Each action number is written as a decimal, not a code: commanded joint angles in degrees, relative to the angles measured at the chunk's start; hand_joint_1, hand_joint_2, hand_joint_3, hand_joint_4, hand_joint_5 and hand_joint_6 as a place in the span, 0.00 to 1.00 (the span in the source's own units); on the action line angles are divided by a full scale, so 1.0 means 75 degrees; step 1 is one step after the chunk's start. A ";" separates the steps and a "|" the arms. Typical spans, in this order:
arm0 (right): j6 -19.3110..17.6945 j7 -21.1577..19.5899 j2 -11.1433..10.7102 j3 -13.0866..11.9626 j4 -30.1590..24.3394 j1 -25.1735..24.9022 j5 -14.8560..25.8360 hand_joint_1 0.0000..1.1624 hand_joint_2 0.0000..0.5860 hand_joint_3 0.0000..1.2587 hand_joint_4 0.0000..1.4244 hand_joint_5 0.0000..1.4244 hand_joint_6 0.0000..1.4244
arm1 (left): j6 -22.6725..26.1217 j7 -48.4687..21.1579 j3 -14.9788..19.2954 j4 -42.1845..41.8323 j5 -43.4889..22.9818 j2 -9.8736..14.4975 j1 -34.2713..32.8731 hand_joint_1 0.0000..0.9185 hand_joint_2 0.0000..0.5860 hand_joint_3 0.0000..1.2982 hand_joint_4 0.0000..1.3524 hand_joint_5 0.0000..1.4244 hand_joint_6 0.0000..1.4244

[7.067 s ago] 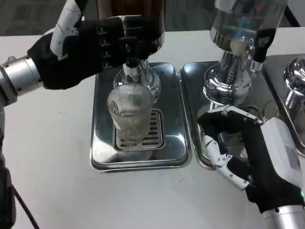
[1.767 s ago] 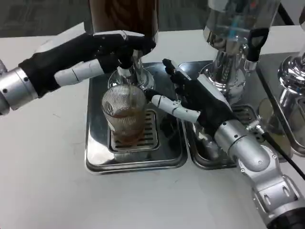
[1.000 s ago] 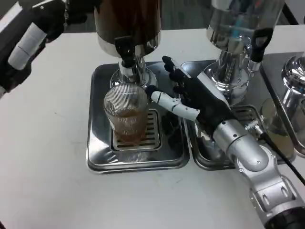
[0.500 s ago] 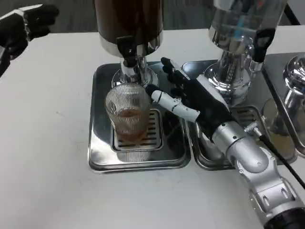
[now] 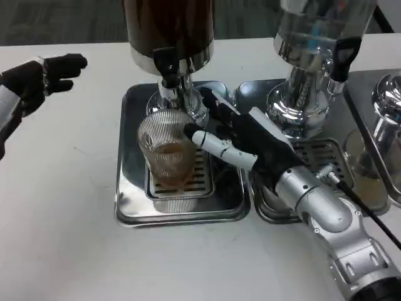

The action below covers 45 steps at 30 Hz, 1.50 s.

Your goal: Grasp the cup under the faucet to collect the drink, then remove the cup.

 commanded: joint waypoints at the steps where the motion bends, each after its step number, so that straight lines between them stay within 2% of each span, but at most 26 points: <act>1: -0.0128 0.0079 -0.0088 0.0100 0.0032 0.0086 -0.0054 0.34 0.37 0.00 0.00 0.00 0.02 | 0.0075 0.0074 -0.0159 0.0099 0.0202 -0.0060 0.0184 0.00 0.13 0.27 0.12 0.11 0.12; 11: -0.0146 -0.0067 -0.0131 0.0325 0.0229 0.0056 -0.0303 0.33 0.33 0.00 0.00 0.00 0.00 | 0.0161 0.0116 -0.0370 0.0260 0.0432 -0.0130 0.0187 0.00 0.13 0.27 0.13 0.11 0.12; 31: -0.0412 -0.0794 -0.0099 0.0714 0.0564 -0.0057 -0.1136 0.34 0.33 0.00 0.00 0.00 0.00 | 0.0238 0.0231 -0.0258 0.0262 0.0392 -0.0038 0.0462 0.00 0.15 0.30 0.16 0.12 0.13; 45: -0.0268 -0.1504 -0.0029 0.0977 0.0234 0.0084 -0.1729 0.39 0.35 0.00 0.00 0.00 0.00 | 0.0242 0.0290 -0.0269 0.0496 0.0449 -0.0021 0.0466 0.00 0.16 0.32 0.17 0.14 0.13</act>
